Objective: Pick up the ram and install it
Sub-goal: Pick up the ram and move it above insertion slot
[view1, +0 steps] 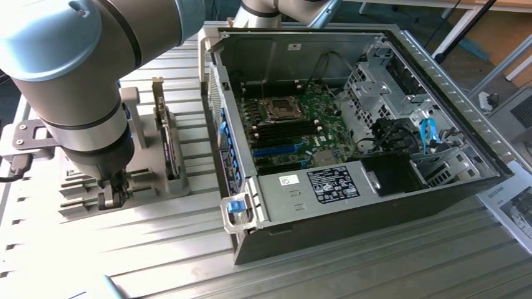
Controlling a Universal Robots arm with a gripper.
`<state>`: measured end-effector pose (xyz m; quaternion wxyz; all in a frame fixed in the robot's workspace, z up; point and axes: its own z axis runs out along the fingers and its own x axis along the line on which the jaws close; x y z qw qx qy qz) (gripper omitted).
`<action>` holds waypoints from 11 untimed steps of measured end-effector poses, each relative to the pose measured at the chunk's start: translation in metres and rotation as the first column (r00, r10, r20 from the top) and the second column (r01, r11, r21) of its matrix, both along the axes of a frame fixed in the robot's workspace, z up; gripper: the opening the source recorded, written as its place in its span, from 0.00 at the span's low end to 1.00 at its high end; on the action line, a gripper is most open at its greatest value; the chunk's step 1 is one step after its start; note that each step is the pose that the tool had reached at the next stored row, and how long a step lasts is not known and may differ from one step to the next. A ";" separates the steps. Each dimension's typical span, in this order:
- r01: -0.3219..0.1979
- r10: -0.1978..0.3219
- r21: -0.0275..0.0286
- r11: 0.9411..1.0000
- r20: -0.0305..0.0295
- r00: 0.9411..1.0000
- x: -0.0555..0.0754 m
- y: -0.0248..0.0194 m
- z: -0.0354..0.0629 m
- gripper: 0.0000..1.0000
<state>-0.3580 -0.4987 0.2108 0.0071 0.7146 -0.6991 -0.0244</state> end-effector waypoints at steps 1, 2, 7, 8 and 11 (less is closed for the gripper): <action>0.000 0.000 0.000 1.000 0.000 1.000 0.000 0.0000 0.0000 0.25; 0.000 0.000 0.000 1.000 0.000 1.000 0.000 0.0001 0.0000 0.25; 0.000 0.000 0.000 1.000 0.000 1.000 0.000 0.0004 0.0000 0.25; 0.000 0.000 0.000 1.000 0.000 1.000 0.000 0.0004 0.0000 0.25; 0.000 0.000 0.000 1.000 0.000 1.000 0.000 0.0004 0.0000 0.25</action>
